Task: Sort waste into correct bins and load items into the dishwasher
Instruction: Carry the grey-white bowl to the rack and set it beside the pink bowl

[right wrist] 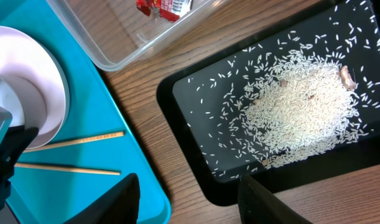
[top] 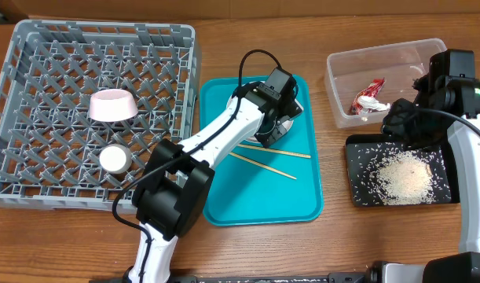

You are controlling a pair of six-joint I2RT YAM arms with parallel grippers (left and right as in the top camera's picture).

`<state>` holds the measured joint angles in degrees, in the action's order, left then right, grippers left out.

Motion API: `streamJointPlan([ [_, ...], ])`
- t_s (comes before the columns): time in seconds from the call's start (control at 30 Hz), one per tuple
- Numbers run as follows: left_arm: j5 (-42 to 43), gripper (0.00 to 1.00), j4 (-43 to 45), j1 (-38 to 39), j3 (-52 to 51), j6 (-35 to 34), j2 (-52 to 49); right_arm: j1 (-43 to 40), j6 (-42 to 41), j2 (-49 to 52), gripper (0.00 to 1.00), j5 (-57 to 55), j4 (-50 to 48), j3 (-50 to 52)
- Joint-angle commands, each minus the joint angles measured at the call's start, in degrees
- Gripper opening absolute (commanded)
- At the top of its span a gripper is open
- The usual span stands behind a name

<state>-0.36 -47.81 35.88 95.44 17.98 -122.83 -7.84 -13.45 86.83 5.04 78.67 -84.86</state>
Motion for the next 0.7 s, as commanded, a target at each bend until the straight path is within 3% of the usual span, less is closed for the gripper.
streamJointPlan([
  [0.0, -7.0, 0.04, -0.6, 0.1, 1.2, -5.2, -0.9, -0.3, -0.1, -1.2, 0.53, -0.5, -0.1, -1.4],
  [0.2, -7.9, 0.04, -3.1, -0.3, 6.1, -9.9, 3.9, -0.3, 0.0, -1.2, 0.53, -0.5, -0.1, -1.4],
  [0.3, -3.8, 0.04, -2.6, -1.9, 7.5, -12.3, 8.0, -0.3, 0.0, -1.2, 0.53, -0.5, -0.1, -1.4],
  [0.43, 9.2, 0.04, -2.1, -7.8, 7.6, -12.5, 13.8, -0.3, 0.2, -1.2, 0.53, -1.2, -0.1, -1.4],
  [0.67, 37.5, 0.04, -2.1, -25.9, 7.6, -10.4, 16.2, -0.3, 0.2, -1.2, 0.53, -1.2, -0.1, -1.4],
])
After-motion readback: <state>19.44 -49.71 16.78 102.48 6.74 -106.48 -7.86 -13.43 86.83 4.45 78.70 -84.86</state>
